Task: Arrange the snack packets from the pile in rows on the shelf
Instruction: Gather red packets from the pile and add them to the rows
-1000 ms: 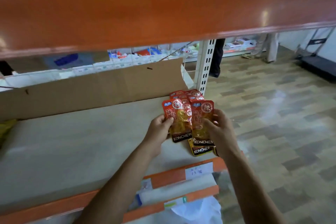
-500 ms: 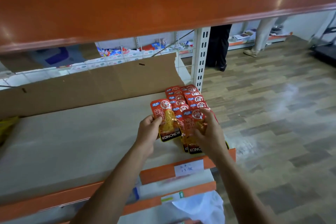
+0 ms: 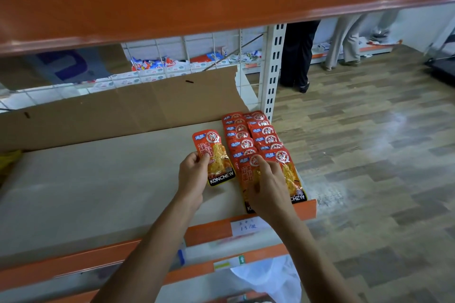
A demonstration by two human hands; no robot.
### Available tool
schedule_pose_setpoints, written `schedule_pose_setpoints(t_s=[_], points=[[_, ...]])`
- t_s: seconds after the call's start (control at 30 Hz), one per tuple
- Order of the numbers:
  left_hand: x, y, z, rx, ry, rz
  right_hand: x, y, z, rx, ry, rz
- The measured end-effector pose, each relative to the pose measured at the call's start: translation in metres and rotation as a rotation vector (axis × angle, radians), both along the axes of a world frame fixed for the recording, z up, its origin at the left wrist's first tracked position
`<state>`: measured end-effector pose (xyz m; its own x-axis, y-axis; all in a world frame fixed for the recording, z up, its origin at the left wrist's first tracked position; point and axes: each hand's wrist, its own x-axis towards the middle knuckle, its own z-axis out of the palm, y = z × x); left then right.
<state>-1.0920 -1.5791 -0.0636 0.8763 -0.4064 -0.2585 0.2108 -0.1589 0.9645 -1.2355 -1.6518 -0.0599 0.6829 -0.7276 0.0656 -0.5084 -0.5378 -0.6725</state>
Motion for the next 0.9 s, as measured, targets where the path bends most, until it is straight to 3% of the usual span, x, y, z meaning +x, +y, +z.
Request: schedule_pose_setpoints(t_s=[0.37,0.6,0.9], points=[[0.0,0.001,-0.003,0.037,-0.051,-0.003,0.001,0.006,-0.009,-0.259,0.046,-0.057],[-0.001,0.0,-0.001,0.062,-0.067,-0.037,0.009,0.01,-0.011,-0.379,0.005,0.033],[0.004,-0.006,0.009,-0.009,0.131,-0.221,0.01,0.013,-0.015,-0.384,0.029,0.033]])
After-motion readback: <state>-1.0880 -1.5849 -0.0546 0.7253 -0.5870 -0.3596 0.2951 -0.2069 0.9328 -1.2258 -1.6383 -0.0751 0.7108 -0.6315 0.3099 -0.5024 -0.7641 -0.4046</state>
